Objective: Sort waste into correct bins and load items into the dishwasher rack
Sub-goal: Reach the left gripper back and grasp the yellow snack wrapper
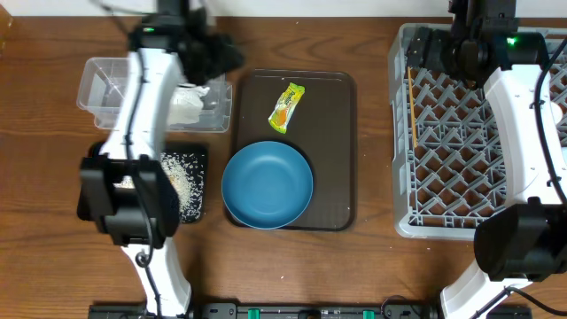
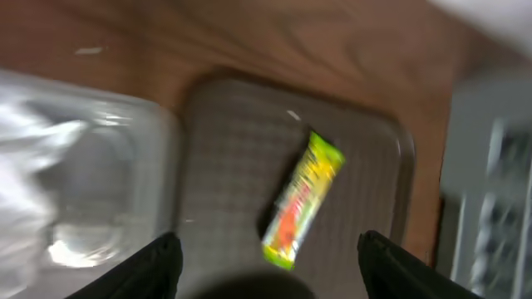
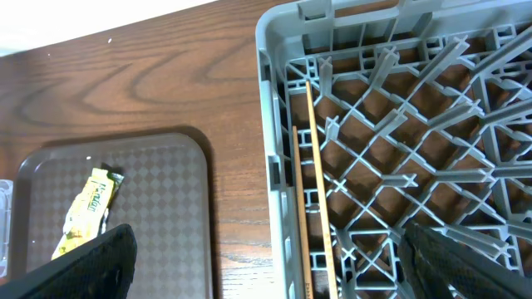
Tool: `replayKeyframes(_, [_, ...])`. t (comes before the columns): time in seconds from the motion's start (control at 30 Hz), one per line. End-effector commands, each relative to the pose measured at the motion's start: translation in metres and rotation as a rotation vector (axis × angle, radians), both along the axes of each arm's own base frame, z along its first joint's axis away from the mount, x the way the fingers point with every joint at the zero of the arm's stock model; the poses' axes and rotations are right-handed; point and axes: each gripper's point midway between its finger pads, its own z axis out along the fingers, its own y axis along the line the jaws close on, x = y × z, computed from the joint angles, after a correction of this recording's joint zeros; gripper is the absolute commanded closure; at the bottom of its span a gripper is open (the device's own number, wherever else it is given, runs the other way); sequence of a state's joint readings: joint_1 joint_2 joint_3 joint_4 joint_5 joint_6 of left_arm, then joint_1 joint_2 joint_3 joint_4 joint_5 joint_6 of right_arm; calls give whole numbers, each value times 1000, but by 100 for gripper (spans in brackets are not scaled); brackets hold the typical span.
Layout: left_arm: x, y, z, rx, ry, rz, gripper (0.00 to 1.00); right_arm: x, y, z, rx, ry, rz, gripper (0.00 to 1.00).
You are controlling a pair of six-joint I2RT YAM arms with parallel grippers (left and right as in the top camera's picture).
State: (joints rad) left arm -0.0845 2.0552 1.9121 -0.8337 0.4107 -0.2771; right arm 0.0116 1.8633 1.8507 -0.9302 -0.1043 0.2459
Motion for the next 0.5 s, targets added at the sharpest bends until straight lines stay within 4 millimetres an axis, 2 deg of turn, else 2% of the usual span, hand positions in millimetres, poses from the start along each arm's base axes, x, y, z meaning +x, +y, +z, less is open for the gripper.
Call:
replayKeyframes(0.0, [-8,-27,-2,184,-87,-218,30,-4,7,12,8,-23,6,1])
replayKeyframes(0.1, [-14,-47,-7,301,-109,-300,30,-4,7,12,8,-23,6,1])
replayKeyframes(0.23, [-18,-61,-19,417,-109,-329,30,-4,7,12,8,-23,6,1])
replayKeyframes(0.47, [-17,-74,-64,446,-40,-370,30,-4,7,12,8,-23,6,1])
